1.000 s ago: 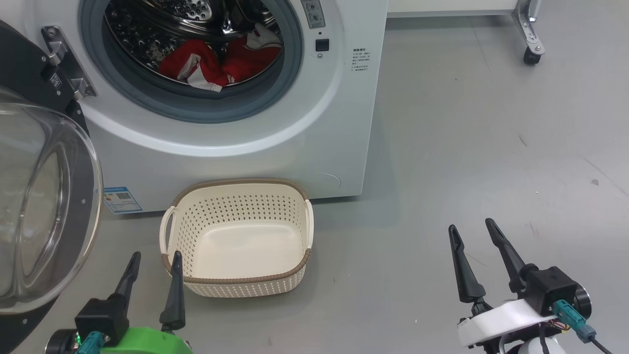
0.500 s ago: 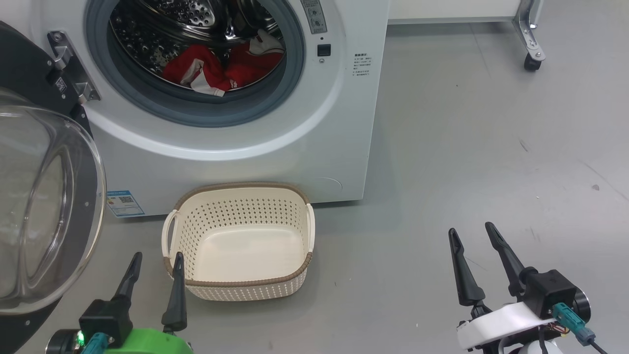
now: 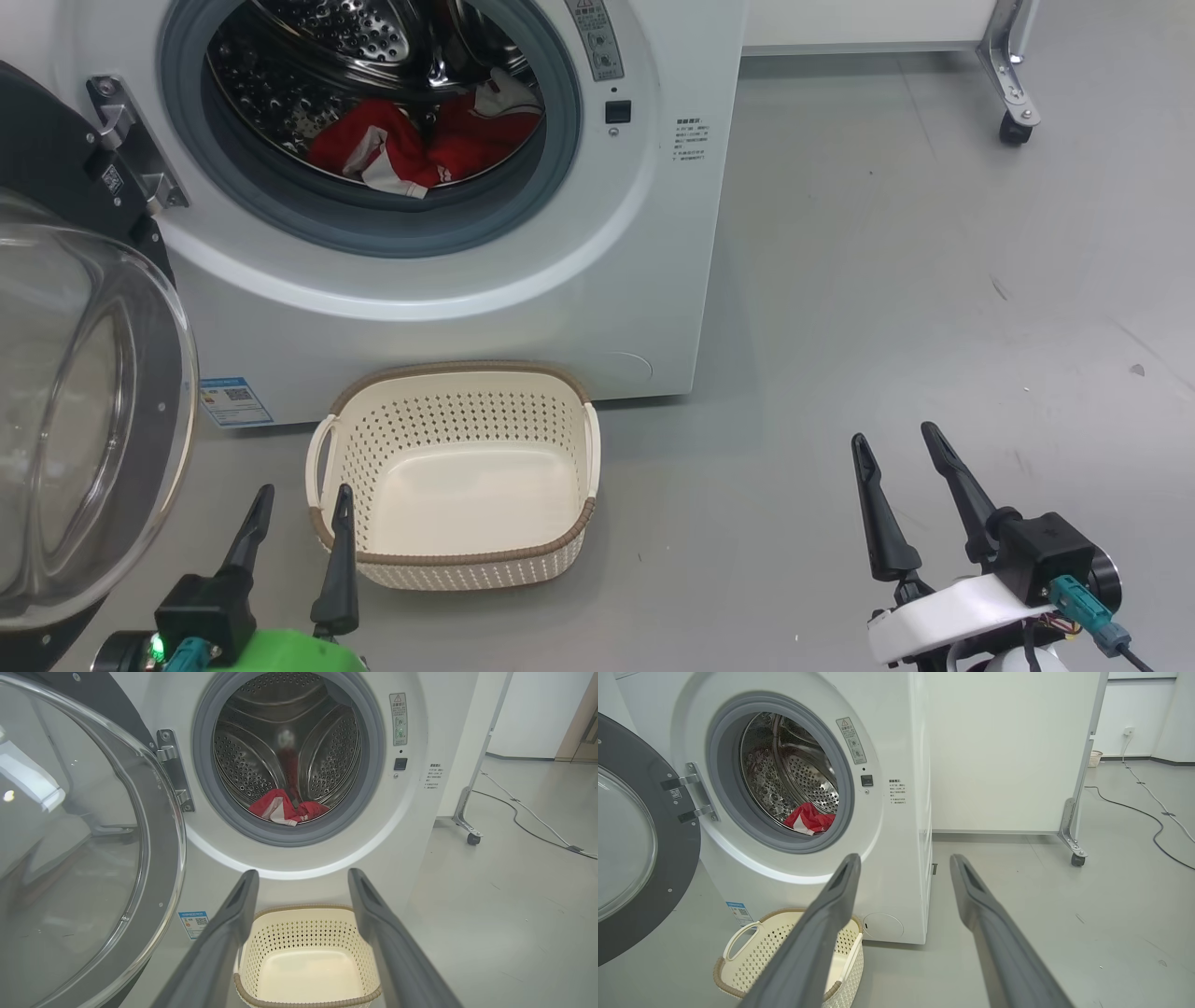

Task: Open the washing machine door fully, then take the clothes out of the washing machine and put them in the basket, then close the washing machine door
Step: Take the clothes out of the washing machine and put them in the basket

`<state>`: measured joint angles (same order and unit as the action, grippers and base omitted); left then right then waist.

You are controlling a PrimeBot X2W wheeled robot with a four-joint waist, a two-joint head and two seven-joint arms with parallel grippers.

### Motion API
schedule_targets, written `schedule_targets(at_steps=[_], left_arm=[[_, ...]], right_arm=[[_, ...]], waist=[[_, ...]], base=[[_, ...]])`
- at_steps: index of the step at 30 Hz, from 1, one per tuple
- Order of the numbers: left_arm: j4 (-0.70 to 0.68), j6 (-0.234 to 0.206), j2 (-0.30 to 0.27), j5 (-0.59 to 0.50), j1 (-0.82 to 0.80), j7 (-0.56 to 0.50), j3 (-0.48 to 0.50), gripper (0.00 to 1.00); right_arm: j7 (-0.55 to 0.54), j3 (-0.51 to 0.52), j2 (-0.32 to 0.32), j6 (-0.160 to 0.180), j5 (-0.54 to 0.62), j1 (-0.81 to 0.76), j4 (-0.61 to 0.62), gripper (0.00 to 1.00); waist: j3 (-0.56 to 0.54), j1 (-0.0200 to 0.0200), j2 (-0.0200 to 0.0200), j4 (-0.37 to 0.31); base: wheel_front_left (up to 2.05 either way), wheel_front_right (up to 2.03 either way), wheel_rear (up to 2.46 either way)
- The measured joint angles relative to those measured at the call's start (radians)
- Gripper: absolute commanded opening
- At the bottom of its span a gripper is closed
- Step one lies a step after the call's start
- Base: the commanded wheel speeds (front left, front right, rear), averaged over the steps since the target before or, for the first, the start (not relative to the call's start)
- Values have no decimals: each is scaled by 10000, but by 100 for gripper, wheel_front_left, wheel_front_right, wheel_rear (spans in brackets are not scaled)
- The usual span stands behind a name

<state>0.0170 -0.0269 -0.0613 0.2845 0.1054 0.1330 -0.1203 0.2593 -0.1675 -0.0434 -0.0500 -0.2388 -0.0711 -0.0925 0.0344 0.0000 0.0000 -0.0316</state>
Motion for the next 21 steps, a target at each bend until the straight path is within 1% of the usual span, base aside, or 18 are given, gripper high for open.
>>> schedule_targets(at_steps=[14,21], left_arm=[[-96,0,-19,-42,11,-58,-88,100],[-104,0,-46,-44,11,-58,-79,100]], right_arm=[[0,-2,0,0,0,0,52,100],[0,-27,0,2,-19,0,56,100]], waist=[[-12,0,0,40],[-4,0,0,58]], base=[[99,-99,0],[74,-74,0]])
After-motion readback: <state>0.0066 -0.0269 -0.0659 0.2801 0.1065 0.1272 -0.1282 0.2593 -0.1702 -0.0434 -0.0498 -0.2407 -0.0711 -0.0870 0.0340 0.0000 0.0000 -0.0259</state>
